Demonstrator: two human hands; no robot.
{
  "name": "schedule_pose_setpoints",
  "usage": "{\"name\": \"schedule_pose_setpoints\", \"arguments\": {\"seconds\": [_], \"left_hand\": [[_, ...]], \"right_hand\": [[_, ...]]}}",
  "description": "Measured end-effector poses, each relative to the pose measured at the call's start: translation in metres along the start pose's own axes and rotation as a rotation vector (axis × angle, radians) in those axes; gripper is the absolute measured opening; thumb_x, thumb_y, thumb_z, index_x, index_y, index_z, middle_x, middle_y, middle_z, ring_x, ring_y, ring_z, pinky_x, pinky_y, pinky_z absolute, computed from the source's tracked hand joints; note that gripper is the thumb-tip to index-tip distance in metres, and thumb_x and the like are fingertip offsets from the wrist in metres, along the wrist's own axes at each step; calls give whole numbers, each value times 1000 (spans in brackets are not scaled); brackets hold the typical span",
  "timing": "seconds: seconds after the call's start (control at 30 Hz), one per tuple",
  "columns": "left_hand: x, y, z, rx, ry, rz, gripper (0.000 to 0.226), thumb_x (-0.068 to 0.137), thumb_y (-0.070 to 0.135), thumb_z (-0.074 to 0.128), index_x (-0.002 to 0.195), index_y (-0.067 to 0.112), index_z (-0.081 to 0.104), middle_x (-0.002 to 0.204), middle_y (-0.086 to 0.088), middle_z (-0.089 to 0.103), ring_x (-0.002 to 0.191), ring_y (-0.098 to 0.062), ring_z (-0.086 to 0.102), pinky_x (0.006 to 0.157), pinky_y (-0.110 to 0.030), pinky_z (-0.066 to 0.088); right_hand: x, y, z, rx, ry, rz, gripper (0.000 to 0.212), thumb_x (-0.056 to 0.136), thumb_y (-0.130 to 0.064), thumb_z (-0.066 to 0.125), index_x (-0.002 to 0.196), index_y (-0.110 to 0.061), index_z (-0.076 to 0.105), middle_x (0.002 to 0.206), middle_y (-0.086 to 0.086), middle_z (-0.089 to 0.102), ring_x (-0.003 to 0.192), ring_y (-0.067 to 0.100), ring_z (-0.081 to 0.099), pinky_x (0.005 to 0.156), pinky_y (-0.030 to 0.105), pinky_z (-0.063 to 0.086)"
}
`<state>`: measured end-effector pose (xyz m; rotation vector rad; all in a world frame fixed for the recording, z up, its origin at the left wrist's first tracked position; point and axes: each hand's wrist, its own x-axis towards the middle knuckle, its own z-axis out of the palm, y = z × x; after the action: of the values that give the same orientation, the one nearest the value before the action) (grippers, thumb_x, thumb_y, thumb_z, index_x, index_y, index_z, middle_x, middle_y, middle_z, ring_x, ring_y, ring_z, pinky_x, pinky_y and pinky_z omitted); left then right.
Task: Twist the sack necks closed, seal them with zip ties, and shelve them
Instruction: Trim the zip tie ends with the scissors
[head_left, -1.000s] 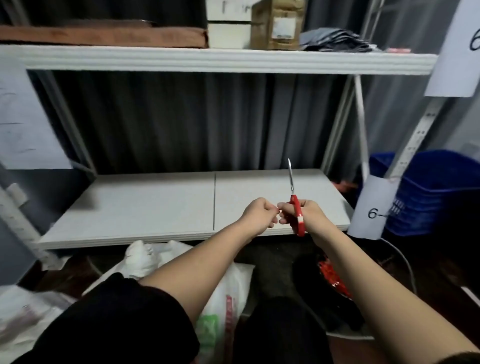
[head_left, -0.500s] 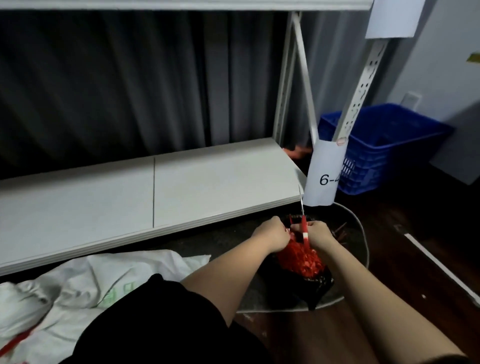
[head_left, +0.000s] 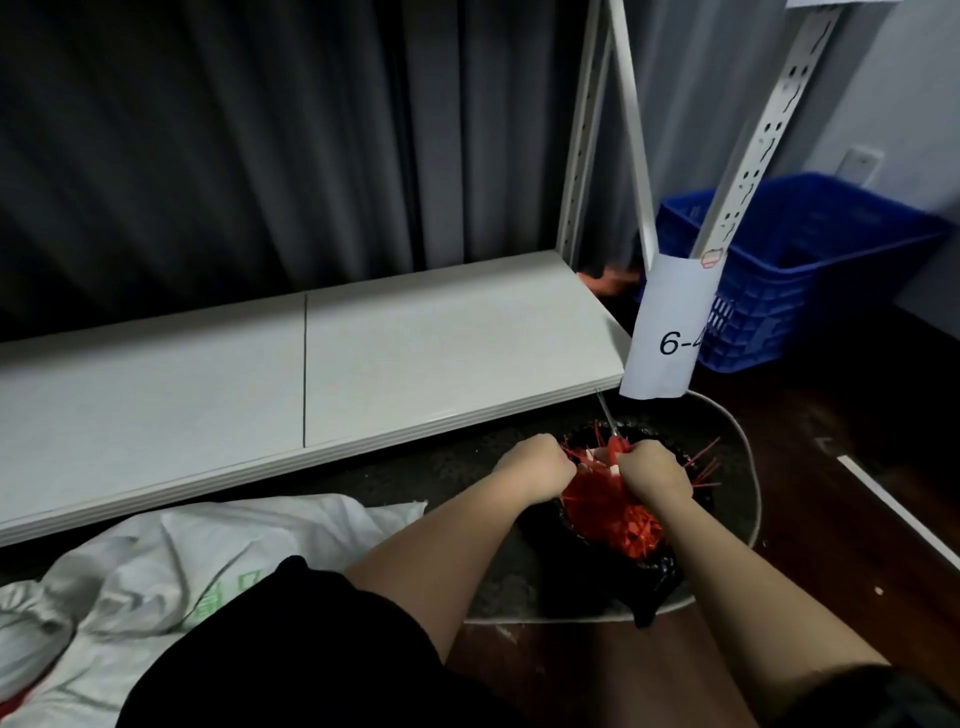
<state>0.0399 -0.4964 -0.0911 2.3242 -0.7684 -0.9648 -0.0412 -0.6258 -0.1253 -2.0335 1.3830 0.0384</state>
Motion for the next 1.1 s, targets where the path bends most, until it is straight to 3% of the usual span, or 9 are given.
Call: {"name": "schedule_pose_setpoints", "arguments": {"seconds": [0.17,0.33,0.47,0.6,0.73,0.83,0.93,1.03,1.1], "left_hand": [[-1,8,-3,-412,-8,18,28,99,38,37,93,16,54,93,-4,67,68,-21,66,62,-28,51],[8,-17,-24,-493,138,41,17,96,29,49,81,22,53,77,1,68,58,-17,69,58,-26,54],[24,-38,-46,-718,87,-2,8,96,17,52,97,10,55,79,-9,67,50,-8,66,51,-17,54],[53,-65,-61,-811,179,-62,18,94,12,56,108,0,54,86,-14,67,57,-9,67,56,-16,56],[89,-90,-72,-829,300,-112,17,93,13,58,104,0,56,89,-19,66,54,-11,67,57,-18,57],[116,-109,-80,-769,376,-134,18,92,13,59,103,0,62,86,-18,69,63,-18,69,67,-25,59],[136,-119,-86,-751,323,-135,15,92,7,57,102,-2,63,85,-19,71,66,-17,70,65,-22,59],[144,-120,-88,-782,236,-119,13,92,4,50,85,6,60,62,-5,60,50,-6,59,51,-17,52],[147,-124,-86,-774,237,-153,8,92,7,49,92,11,56,79,-7,60,70,-15,62,63,-24,55]], "right_hand": [[-9,-49,-4,-83,-33,-120,45,89,-42,53,114,-5,60,117,18,63,110,35,60,89,36,45],[-1,-88,1,-78,-272,-321,6,80,-15,58,77,-11,62,81,11,61,80,23,58,70,31,45],[9,-118,14,-164,-323,-387,5,83,-12,60,84,-8,59,80,10,59,77,22,54,55,25,38],[30,-145,40,-302,-214,-417,29,81,-28,71,74,-12,47,75,1,54,83,22,54,59,25,37],[50,-169,77,-450,-29,-442,35,86,-35,65,112,-13,58,115,5,63,110,24,60,82,27,43],[69,-178,106,-544,19,-431,43,91,-46,55,119,-14,56,120,3,62,113,22,59,90,29,39],[93,-182,127,-485,-33,-386,42,93,-45,53,118,-12,57,120,5,62,112,24,59,88,30,42],[113,-183,140,-493,18,-384,38,94,-43,51,113,-12,59,116,5,64,110,24,60,88,30,41],[126,-181,149,-515,72,-387,34,95,-41,49,112,-13,58,116,5,63,109,24,60,88,30,40]]}}
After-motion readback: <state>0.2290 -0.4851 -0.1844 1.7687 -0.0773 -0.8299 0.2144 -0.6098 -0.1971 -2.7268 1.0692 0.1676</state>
